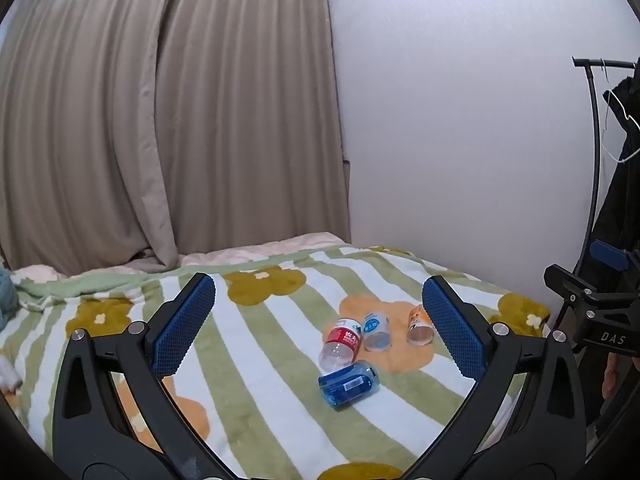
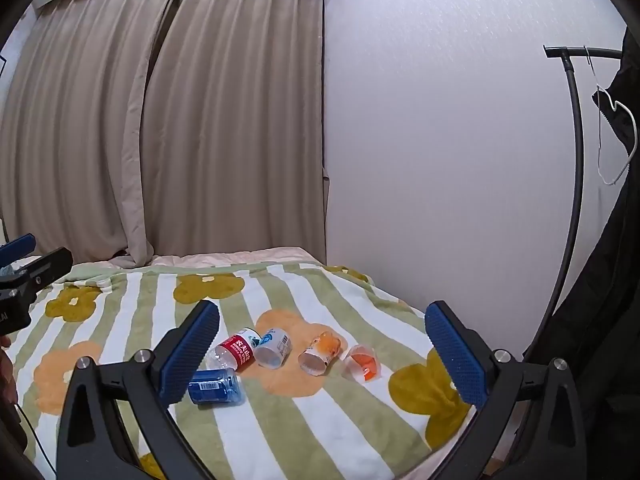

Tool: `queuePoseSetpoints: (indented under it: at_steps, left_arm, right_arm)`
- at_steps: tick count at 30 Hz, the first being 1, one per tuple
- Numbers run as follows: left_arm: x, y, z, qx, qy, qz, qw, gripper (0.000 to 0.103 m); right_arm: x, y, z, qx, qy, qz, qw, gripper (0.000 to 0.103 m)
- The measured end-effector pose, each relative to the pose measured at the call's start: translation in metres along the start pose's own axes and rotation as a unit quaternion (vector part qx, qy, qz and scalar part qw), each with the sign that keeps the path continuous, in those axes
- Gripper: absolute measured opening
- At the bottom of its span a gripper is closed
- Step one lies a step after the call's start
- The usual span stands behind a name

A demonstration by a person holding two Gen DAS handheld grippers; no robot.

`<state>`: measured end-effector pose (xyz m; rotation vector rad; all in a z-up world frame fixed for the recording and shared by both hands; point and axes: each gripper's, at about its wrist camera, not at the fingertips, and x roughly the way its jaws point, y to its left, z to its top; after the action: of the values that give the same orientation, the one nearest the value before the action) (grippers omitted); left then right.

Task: Flip cup upside down

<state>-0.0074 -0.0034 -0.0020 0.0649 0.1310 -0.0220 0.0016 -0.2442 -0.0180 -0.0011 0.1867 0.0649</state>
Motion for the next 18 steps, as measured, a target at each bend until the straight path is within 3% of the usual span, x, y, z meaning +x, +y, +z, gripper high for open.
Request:
queuePoseSetpoints:
  at_steps: [18]
  left_arm:
    - [0.0013,0.0041,0.0063,-0.004,0.011,-0.012,0.9999,0.103]
  right_arm:
    - [-0.0018,0.0060,0.0096,0.003,0.009,-0.015,1.000,0.103]
